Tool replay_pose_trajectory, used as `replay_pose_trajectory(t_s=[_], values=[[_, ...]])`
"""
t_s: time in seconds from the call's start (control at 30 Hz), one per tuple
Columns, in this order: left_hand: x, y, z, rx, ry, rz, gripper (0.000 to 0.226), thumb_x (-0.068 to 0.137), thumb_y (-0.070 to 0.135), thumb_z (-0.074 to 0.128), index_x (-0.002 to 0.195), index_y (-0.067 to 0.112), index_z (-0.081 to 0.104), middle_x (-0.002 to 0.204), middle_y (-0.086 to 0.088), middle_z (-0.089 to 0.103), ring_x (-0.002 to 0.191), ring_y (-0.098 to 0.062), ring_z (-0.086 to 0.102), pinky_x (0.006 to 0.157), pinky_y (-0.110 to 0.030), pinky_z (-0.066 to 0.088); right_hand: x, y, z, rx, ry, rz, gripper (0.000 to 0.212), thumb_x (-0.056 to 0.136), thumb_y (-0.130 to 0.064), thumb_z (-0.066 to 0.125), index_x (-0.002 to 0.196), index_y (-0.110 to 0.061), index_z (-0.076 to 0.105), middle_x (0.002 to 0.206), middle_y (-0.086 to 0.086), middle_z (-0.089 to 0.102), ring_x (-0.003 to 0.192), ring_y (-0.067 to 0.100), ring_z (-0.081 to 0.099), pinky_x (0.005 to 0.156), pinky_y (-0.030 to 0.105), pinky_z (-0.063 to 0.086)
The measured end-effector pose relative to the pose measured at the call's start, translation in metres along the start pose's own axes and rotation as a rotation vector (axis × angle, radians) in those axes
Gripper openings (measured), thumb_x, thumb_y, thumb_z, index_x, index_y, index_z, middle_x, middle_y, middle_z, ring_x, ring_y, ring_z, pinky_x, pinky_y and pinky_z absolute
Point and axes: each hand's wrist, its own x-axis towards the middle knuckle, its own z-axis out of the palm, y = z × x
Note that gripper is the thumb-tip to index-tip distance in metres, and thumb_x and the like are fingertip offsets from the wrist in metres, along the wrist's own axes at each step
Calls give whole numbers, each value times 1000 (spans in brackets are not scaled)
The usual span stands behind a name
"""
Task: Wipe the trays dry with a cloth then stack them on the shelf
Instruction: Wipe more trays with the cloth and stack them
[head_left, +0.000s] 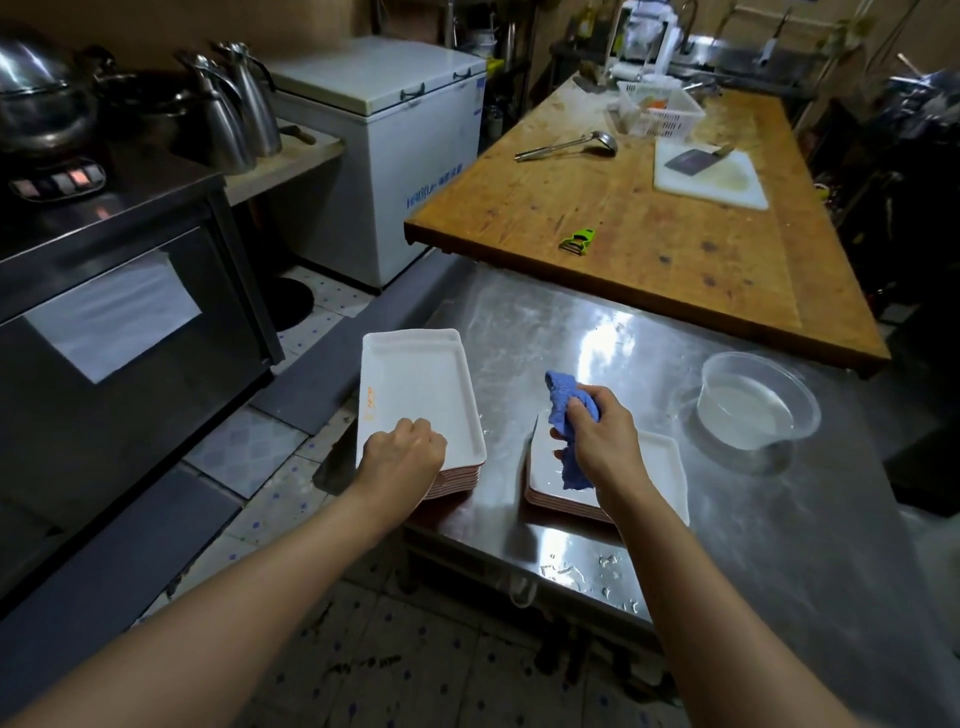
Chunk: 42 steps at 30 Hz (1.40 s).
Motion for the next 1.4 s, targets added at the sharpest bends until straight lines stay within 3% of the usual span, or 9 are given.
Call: replay_pose_trajectory(t_s=[0.13, 0.23, 0.4, 0.6, 0.67, 0.77, 0.9, 1.13, 1.4], values=[[6, -11, 0, 8, -146, 19, 42, 50, 40, 88, 75, 13, 68, 74, -2, 62, 67, -16, 61, 43, -21, 40, 1, 2, 1, 4, 27, -4, 18, 99, -22, 41, 112, -16, 52, 89, 11, 60, 57, 21, 56, 59, 39, 55], [10, -17, 14, -4, -296, -41, 60, 82, 63, 51, 116, 13, 50, 114, -3, 51, 107, -19, 49, 62, -29, 36, 1, 7, -1, -5, 71, -14, 15, 98, -22, 42, 108, -17, 53, 84, 10, 60, 62, 23, 56, 63, 36, 52], [15, -17, 22, -54, -297, -51, 70, 83, 73, 32, 119, 15, 47, 118, -1, 46, 110, -19, 44, 63, -30, 33, -1, 17, -9, -3, 139, -11, 11, 97, -21, 42, 101, -23, 53, 81, 3, 59, 53, 13, 53, 47, 22, 46], [34, 13, 4, -168, -102, -37, 52, 88, 60, 45, 112, 15, 54, 113, -4, 52, 106, -23, 47, 69, -33, 39, 2, 37, -33, -51, 245, 22, 16, 93, -20, 43, 107, -20, 52, 82, -4, 58, 67, 15, 55, 56, 25, 44], [41, 35, -4, -356, 10, 63, 41, 85, 46, 62, 106, 10, 58, 103, -6, 57, 97, -26, 54, 62, -35, 45, 5, 44, -44, -31, 287, 45, 18, 93, -19, 43, 110, -23, 45, 85, -8, 54, 63, 14, 53, 42, 18, 44], [55, 71, -3, -551, -115, 11, 40, 90, 40, 54, 120, 14, 49, 115, -4, 51, 103, -25, 53, 68, -34, 39, 13, 54, -60, -44, 330, 70, 31, 93, -17, 43, 120, -29, 36, 94, -10, 44, 68, 18, 56, 36, 20, 44], [72, 102, 22, -642, -304, -200, 47, 90, 37, 55, 128, 14, 40, 127, -7, 46, 116, -27, 48, 84, -37, 41, 27, 75, -73, -179, 333, 69, 35, 94, -16, 44, 126, -23, 34, 110, 5, 51, 95, 35, 58, 77, 51, 53], [86, 118, 59, -700, -513, -485, 41, 87, 25, 56, 125, 10, 48, 125, -15, 52, 112, -35, 53, 89, -39, 44, 42, 125, -73, -884, 154, 59, 34, 91, -20, 48, 125, -13, 49, 143, 12, 34, 129, 30, 30, 105, 35, 22], [87, 121, 72, -812, -448, -480, 41, 80, 4, 50, 119, 14, 56, 115, -15, 58, 106, -35, 53, 85, -37, 45, 66, 137, -77, -768, 120, 26, 31, 96, -11, 34, 121, -2, 49, 126, 18, 41, 115, 32, 39, 90, 37, 36]])
